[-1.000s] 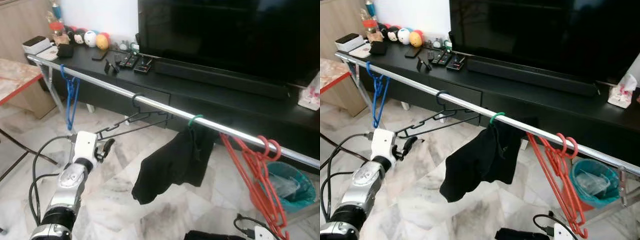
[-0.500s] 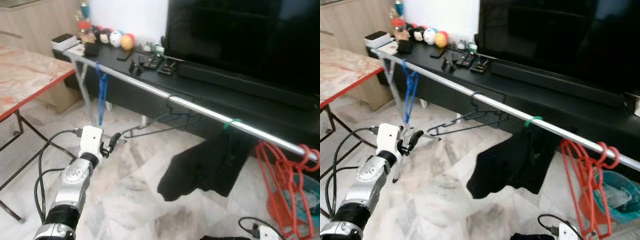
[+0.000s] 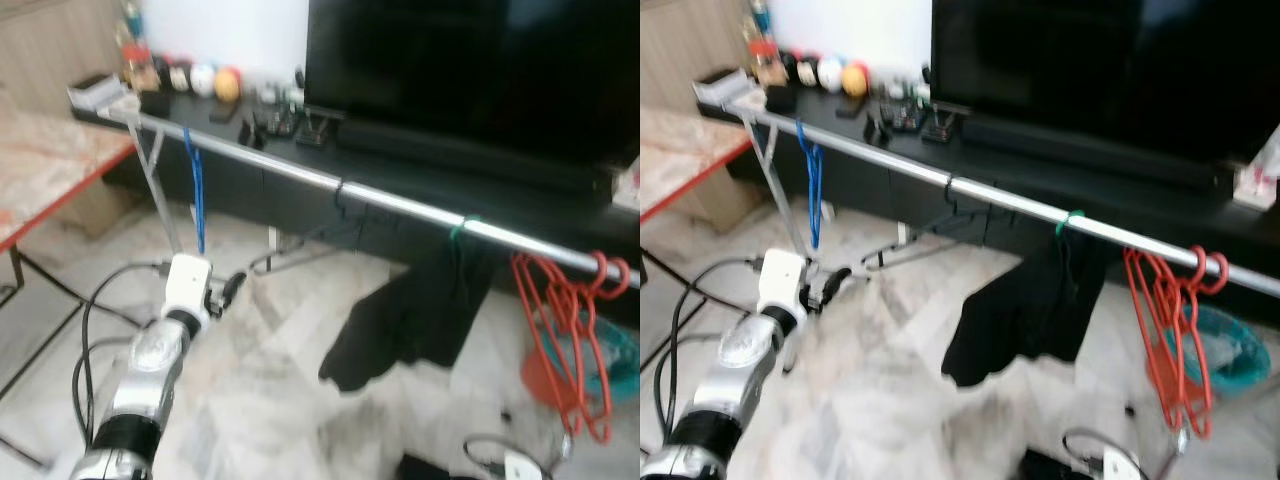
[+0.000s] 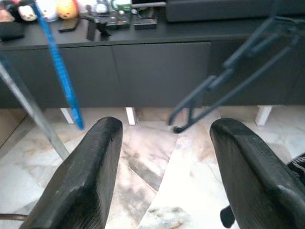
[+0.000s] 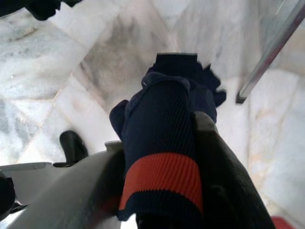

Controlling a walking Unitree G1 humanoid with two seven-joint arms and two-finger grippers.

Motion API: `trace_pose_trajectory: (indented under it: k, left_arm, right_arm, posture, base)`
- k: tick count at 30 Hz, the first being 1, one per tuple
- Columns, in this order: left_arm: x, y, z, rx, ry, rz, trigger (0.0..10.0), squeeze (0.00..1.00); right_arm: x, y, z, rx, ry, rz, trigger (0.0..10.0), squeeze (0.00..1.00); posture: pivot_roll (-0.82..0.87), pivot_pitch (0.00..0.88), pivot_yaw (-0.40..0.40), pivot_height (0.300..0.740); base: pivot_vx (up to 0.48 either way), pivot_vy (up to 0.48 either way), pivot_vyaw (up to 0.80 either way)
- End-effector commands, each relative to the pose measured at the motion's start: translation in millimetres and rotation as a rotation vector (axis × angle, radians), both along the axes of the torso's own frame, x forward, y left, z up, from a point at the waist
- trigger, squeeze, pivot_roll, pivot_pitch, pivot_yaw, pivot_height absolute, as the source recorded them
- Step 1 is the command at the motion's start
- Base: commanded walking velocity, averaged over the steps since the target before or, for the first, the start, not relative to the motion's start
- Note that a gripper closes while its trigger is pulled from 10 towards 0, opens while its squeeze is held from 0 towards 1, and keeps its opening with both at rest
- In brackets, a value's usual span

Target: Hang hanger

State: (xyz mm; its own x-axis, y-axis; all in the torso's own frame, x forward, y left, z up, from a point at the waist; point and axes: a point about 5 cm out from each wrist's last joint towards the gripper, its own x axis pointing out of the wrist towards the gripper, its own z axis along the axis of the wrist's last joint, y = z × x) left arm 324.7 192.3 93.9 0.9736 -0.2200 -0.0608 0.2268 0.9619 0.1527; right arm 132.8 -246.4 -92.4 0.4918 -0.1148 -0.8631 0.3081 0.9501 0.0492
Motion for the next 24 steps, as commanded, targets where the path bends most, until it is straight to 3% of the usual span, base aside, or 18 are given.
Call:
trace_pose_trajectory:
  k: [1,4,24]
  left_arm:
    - [1.6,-7.4,2.4,0.004,-0.001,-0.031,10.0,0.00]
    - [2.0,-8.2,3.9,0.000,-0.008,-0.029,10.0,0.00]
    - [4.5,-11.7,7.8,-0.013,-0.019,-0.028,10.0,0.00]
  right_arm:
    - [-2.8,-6.0,0.8,-0.017,0.000,-0.014,10.0,0.00]
    - [-2.5,-6.2,1.1,-0.019,-0.004,-0.011,10.0,0.00]
    - [5.6,-8.3,4.9,-0.021,-0.035,0.015,10.0,0.00]
  posture:
    - [0.00,0.000,-0.042,0.740]
    - [0.00,0.000,-0.041,0.740]
    - [-0.01,0.000,-0.041,0.740]
  base:
    - [0.000,0.000,-0.70]
    - [0.000,0.000,-0.63]
    - [0.024,0.000,0.00]
